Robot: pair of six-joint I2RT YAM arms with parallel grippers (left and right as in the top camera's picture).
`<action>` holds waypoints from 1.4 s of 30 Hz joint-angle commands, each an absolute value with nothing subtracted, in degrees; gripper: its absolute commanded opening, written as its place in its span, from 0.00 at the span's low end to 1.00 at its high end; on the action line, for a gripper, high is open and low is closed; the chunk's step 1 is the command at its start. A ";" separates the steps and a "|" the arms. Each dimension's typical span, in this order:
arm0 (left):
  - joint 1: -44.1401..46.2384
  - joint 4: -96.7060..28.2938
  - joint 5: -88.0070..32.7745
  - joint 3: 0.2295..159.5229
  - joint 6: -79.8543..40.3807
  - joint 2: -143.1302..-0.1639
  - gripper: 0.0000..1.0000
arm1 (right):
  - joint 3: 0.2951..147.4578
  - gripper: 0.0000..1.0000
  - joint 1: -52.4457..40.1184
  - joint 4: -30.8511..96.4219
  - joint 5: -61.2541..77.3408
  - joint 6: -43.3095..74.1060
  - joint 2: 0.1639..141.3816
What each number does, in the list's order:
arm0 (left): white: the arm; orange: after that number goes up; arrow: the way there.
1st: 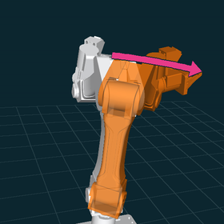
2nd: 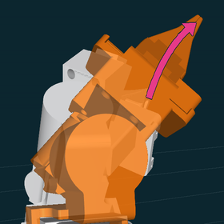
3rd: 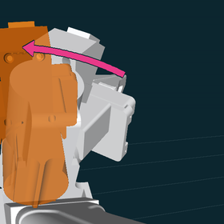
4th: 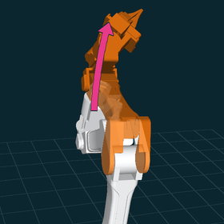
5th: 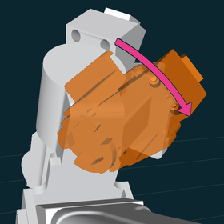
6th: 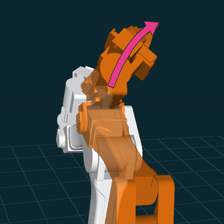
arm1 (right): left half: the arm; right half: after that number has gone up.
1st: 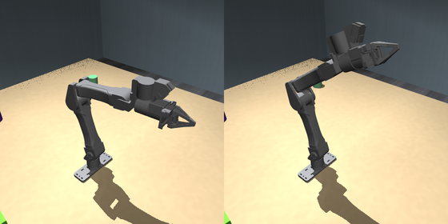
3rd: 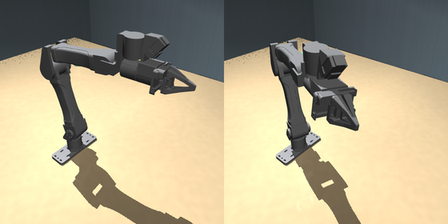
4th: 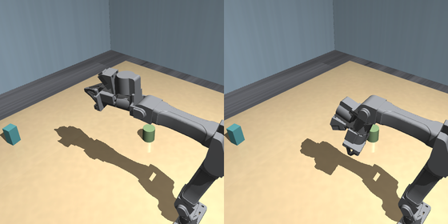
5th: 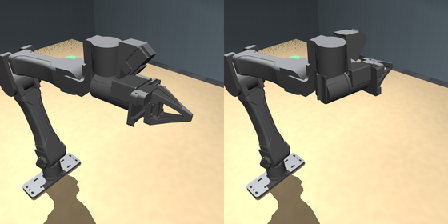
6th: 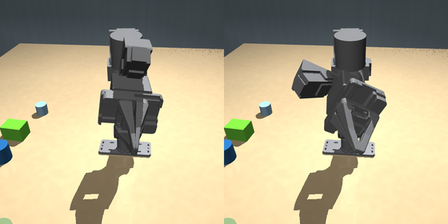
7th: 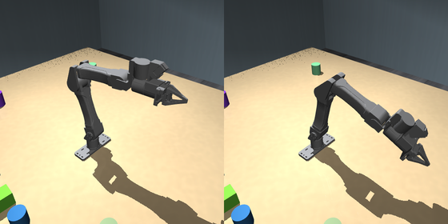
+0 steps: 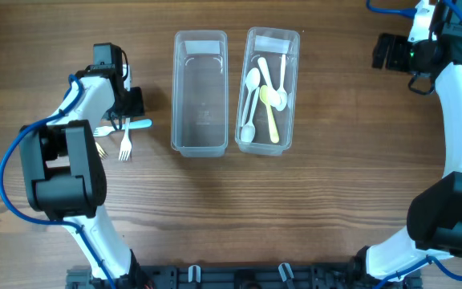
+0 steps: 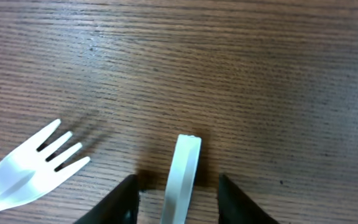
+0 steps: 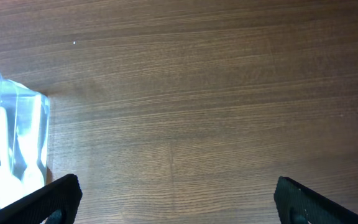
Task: Pack container
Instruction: 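Carry the white fork into the left container and release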
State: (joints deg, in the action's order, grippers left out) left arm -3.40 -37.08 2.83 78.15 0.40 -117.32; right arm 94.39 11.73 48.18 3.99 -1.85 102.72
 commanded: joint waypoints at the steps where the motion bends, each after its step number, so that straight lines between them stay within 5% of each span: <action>1: -3.51 -38.02 1.96 77.52 2.83 -118.30 0.18 | 95.20 1.00 11.55 48.05 3.40 -2.87 101.47; 3: -3.51 -38.39 3.99 77.52 2.83 -118.30 0.10 | 95.20 1.00 11.55 48.05 3.40 -2.87 101.47; 11: -3.51 -37.30 7.66 81.54 2.85 -118.19 0.04 | 95.20 1.00 11.55 48.03 3.40 -2.87 101.47; 21: 1.67 -49.50 0.93 109.01 0.71 -117.64 0.04 | 95.20 1.00 11.55 48.03 3.40 -2.85 101.47; 33: 16.16 -54.24 -6.81 110.08 -13.54 -117.99 0.04 | 95.20 1.00 11.55 48.03 3.40 -2.85 101.47; 34: 16.58 -54.52 -6.79 109.89 -13.56 -117.99 0.12 | 95.20 1.00 11.55 48.03 3.40 -2.87 101.47; 36: 16.84 -54.76 -6.79 109.82 -13.56 -117.99 0.54 | 95.20 1.00 11.55 48.03 3.40 -2.85 101.47; 42: 15.16 -54.70 -1.65 109.89 -13.54 -117.97 0.63 | 95.20 1.00 11.55 48.05 3.40 -2.87 101.47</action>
